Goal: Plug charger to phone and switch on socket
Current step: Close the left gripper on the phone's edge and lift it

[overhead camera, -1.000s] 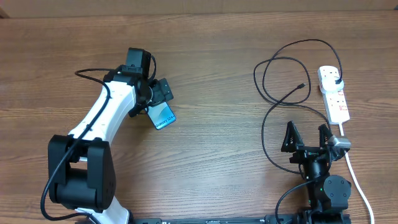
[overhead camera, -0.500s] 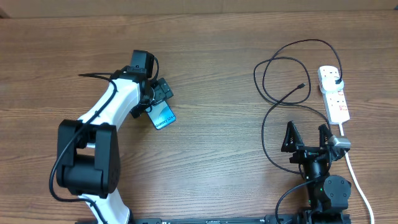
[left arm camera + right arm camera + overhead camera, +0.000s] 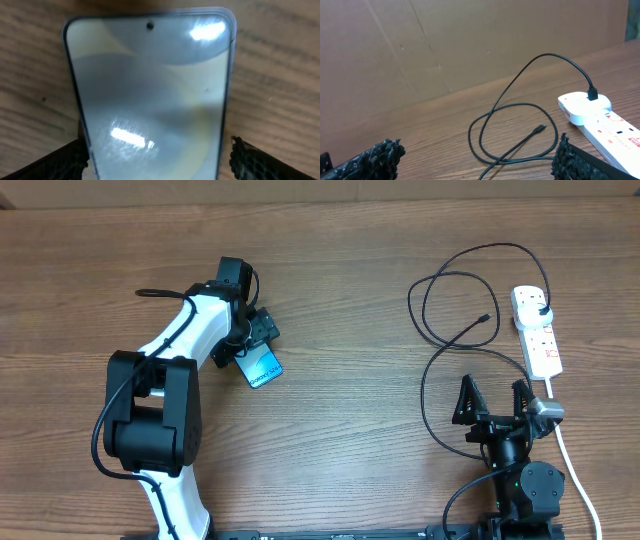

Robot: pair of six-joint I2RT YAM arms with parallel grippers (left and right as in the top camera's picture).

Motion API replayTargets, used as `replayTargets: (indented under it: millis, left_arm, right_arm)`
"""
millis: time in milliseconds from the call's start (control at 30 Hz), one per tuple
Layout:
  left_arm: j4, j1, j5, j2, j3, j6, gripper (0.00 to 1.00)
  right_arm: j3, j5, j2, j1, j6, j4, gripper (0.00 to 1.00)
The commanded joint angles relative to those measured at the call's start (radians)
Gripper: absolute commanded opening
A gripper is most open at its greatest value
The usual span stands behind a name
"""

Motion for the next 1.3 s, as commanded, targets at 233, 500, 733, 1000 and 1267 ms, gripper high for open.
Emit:
replayTargets:
  millis: [233,500,733,1000,1267]
  left_arm:
    - [-0.036,-0.032,0.045,0.036,0.004,0.077,0.82]
    - [-0.057,-0.048,0.024,0.036,0.004,0.082,0.79]
    - [-0.06,-0.048,0.007,0.036,0.003,0.11,0.79]
    - [-0.081,-0.048,0.006,0.036,0.0,0.109,0.8]
    - [-0.101,-0.048,0.007,0.036,0.0,0.109,0.93]
  right_arm:
    - [-0.011,-0.01,-0.01,0.008,-0.008,0.006,1.0]
    - [-0.011,-0.01,-0.01,0.008,-0.008,0.006,1.0]
    - [-0.011,-0.01,-0.01,0.008,-0.008,0.006,1.0]
    - [-0.011,-0.009,-0.01,0.008,-0.008,0.006,1.0]
    - [-0.011,-0.009,-0.01,0.008,-0.008,0.006,1.0]
